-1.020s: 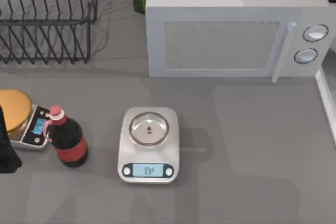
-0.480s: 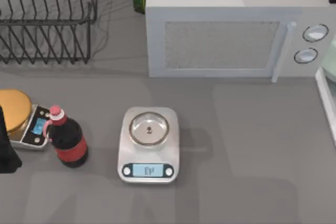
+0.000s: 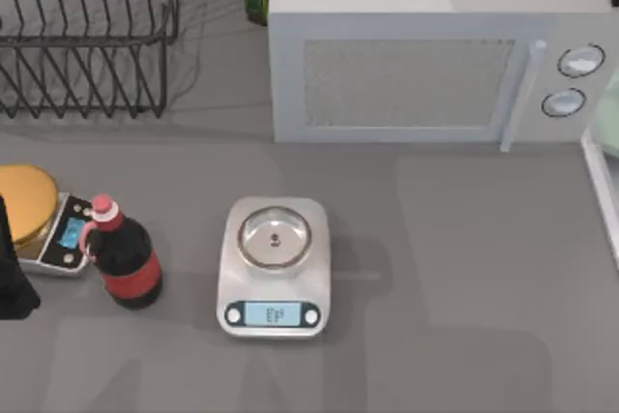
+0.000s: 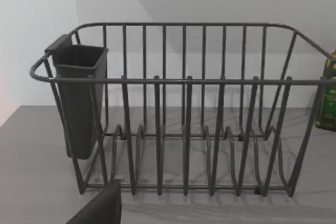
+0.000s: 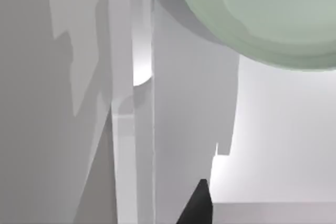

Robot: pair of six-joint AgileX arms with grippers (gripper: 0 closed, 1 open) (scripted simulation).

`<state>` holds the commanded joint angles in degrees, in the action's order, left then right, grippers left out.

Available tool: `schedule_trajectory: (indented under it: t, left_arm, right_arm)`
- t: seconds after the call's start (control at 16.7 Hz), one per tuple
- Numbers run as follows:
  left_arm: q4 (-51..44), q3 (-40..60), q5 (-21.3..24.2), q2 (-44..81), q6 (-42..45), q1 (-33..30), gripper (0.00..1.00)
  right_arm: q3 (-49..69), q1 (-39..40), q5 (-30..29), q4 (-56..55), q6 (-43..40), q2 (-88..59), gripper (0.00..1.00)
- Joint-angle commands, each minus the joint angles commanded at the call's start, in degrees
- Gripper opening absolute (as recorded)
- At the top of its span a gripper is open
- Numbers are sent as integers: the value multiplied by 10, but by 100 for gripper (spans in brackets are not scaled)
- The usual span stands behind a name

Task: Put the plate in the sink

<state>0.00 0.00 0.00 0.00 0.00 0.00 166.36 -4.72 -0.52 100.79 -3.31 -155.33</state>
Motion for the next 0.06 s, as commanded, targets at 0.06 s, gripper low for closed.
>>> schedule_trajectory:
  t: [0.06]
  left_arm:
    - [0, 0, 0, 0, 0, 0, 100]
  right_arm:
    - [0, 0, 0, 0, 0, 0, 100]
